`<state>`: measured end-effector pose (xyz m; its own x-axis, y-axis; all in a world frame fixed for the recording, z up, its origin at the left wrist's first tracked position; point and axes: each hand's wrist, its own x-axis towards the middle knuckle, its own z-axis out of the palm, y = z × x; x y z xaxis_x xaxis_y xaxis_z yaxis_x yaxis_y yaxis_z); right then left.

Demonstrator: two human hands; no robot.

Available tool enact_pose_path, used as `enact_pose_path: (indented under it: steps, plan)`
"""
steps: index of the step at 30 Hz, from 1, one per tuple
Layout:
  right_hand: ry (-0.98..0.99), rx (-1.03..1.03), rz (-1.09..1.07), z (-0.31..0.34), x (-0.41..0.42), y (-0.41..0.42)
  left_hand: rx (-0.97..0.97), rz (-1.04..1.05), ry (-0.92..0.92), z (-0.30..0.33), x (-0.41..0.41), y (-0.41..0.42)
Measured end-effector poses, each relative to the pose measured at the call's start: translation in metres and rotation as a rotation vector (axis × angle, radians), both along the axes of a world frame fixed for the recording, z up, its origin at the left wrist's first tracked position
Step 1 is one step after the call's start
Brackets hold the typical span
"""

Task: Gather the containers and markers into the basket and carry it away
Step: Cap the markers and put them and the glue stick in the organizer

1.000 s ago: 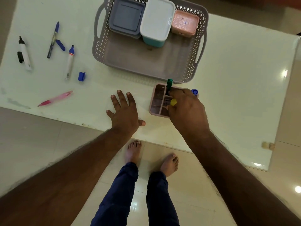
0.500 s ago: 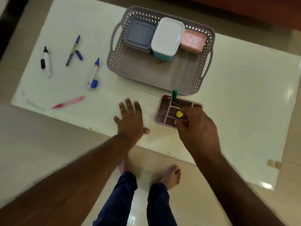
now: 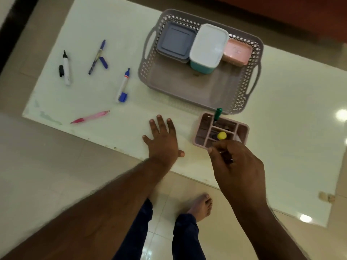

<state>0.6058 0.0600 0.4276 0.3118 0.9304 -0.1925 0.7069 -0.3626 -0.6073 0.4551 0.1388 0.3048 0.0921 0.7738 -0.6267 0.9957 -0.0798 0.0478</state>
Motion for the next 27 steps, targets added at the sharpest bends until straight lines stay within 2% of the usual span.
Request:
enact_pose_path:
  steps: [5,8,11,14,16,18,22,27]
  plan:
    - [0.152,-0.016,0.029,-0.005,-0.053,0.011,0.033,-0.057,-0.066,0.006,-0.016,-0.002]
    - [0.220,-0.011,0.025,-0.014,-0.082,0.027,0.122,0.008,-0.295,0.012,-0.044,-0.002]
    - [0.262,-0.035,-0.013,-0.026,-0.113,0.048,0.343,0.134,-0.445,0.024,-0.089,0.000]
    - [0.223,-0.085,0.000,-0.050,-0.143,0.076,0.565,0.237,-0.477,0.031,-0.140,0.016]
    - [0.201,-0.129,0.045,-0.068,-0.165,0.100,0.626,0.297,-0.459,0.032,-0.171,0.040]
    - [0.163,-0.166,0.150,-0.083,-0.184,0.125,0.603,0.317,-0.454,0.031,-0.192,0.073]
    - [-0.042,-0.153,0.425,-0.114,-0.211,0.178,0.527,0.314,-0.385,0.019,-0.207,0.144]
    - [-0.190,-0.085,0.425,-0.135,-0.221,0.200,0.312,0.225,-0.295,0.005,-0.197,0.193]
